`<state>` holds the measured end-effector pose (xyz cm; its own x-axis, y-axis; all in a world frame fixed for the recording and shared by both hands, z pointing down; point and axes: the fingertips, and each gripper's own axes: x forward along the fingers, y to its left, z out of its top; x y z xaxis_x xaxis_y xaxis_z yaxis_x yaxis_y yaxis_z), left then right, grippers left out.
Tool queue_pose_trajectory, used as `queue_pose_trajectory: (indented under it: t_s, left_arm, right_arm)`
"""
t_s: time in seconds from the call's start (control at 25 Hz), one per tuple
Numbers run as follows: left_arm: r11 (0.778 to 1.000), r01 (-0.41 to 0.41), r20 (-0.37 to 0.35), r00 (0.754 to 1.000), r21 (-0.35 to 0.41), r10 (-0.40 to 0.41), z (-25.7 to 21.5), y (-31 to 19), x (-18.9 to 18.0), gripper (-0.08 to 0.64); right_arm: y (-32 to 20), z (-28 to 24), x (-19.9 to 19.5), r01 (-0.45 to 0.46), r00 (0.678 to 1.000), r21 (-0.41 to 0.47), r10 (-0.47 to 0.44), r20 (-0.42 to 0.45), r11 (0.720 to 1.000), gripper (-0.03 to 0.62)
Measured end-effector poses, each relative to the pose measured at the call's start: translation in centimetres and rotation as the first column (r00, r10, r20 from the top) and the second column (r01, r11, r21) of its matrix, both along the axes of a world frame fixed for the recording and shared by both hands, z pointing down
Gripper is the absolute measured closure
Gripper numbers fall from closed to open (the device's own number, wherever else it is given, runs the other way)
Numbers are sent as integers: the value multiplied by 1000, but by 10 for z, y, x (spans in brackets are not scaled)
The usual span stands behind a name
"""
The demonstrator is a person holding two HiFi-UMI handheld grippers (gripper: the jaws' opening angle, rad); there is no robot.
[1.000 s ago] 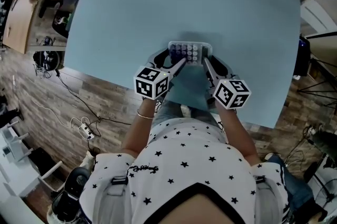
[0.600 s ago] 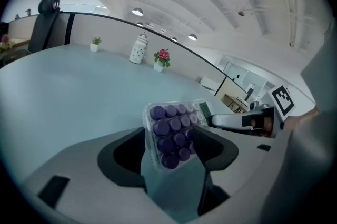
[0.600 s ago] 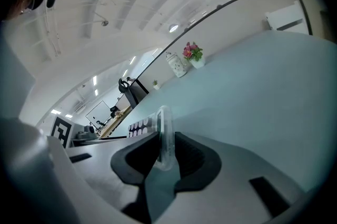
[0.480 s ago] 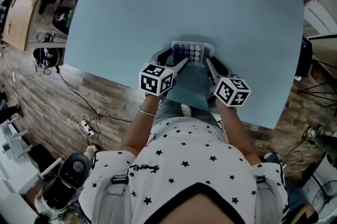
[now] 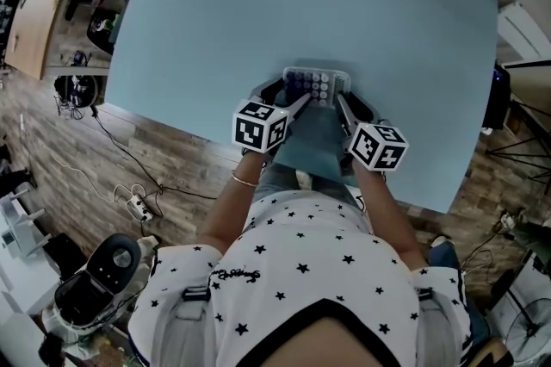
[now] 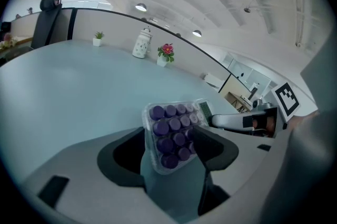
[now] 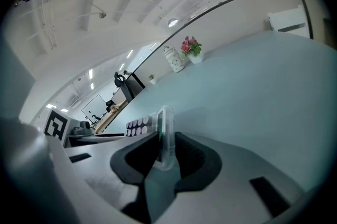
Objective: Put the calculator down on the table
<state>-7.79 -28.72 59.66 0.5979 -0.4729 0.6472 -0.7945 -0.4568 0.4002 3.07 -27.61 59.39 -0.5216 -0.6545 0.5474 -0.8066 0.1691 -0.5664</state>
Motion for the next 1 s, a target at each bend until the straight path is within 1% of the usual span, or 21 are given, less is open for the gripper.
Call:
queue_pose_trajectory:
  t_s: [0.28, 0.6, 1.0]
  left_arm:
    - [1000, 15, 3, 1000, 1, -15, 3, -3, 1, 270]
    - [1000, 30, 0, 1000, -4, -30, 3, -4, 0, 267]
    - [997, 66, 5, 998, -37, -66, 8, -8, -2, 261]
  right_arm:
    - [-4, 7, 0, -2, 999, -36, 0, -53, 999, 499]
    - [-5, 7, -2, -7, 997, -40, 4, -79, 999, 488]
    - [-11, 10, -3, 25, 989, -35, -30, -143, 999, 479]
